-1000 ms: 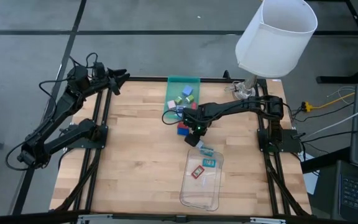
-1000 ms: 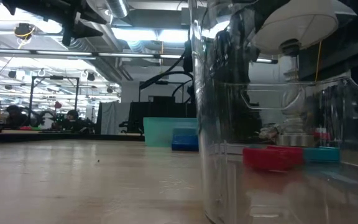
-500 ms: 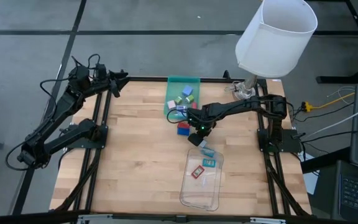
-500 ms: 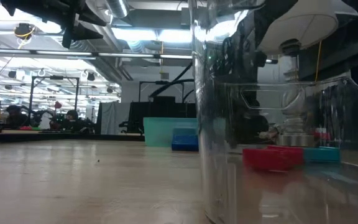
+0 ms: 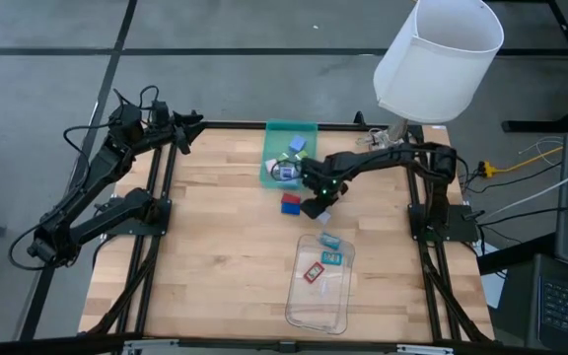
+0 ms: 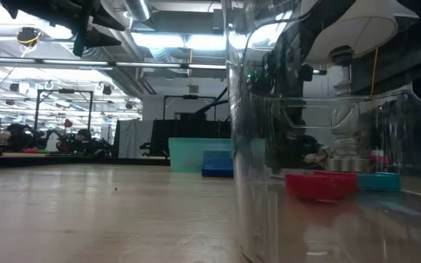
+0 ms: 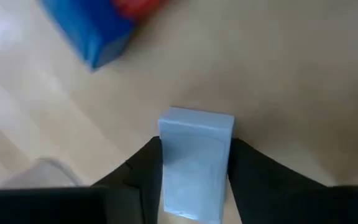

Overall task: Pick & Place Office items
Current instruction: Put the white digital timer into the transparent bin

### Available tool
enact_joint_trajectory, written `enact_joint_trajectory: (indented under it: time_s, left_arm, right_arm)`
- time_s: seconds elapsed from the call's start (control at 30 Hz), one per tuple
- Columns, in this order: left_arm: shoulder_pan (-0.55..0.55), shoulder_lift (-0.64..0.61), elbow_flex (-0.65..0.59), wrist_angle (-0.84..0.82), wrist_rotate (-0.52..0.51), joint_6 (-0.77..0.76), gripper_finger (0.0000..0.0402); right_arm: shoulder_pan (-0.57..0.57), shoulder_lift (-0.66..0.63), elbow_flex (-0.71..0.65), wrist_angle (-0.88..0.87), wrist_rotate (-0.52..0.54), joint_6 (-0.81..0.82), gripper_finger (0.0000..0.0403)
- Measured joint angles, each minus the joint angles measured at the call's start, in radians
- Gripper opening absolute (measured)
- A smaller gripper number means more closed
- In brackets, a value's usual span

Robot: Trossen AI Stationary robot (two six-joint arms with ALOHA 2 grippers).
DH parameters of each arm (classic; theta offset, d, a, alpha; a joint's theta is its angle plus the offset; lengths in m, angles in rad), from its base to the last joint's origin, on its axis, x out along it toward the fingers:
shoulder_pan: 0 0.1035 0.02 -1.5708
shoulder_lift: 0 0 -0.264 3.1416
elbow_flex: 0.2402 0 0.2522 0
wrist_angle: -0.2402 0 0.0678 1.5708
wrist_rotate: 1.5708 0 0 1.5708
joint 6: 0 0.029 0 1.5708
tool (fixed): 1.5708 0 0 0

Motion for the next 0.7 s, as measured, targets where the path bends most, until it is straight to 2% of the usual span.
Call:
enact_joint_trajectory:
  time_s: [0.37,0.57,0.7]
  left_arm:
    - [0.000,0.000,0.000,0.001,0.000,0.000,0.0203]
    - [0.000,0.000,0.000,0.001,0.000,0.018,0.0203]
    - [0.000,0.000,0.000,0.002,-0.001,0.024,0.0203]
  right_arm:
    - [-0.059,-0.022,-0.005,0.017,0.011,-0.007,0.0147]
    - [-0.061,-0.112,-0.020,-0.037,0.109,0.021,0.0141]
    - [-0.046,-0.224,-0.016,-0.072,0.074,0.034,0.0138]
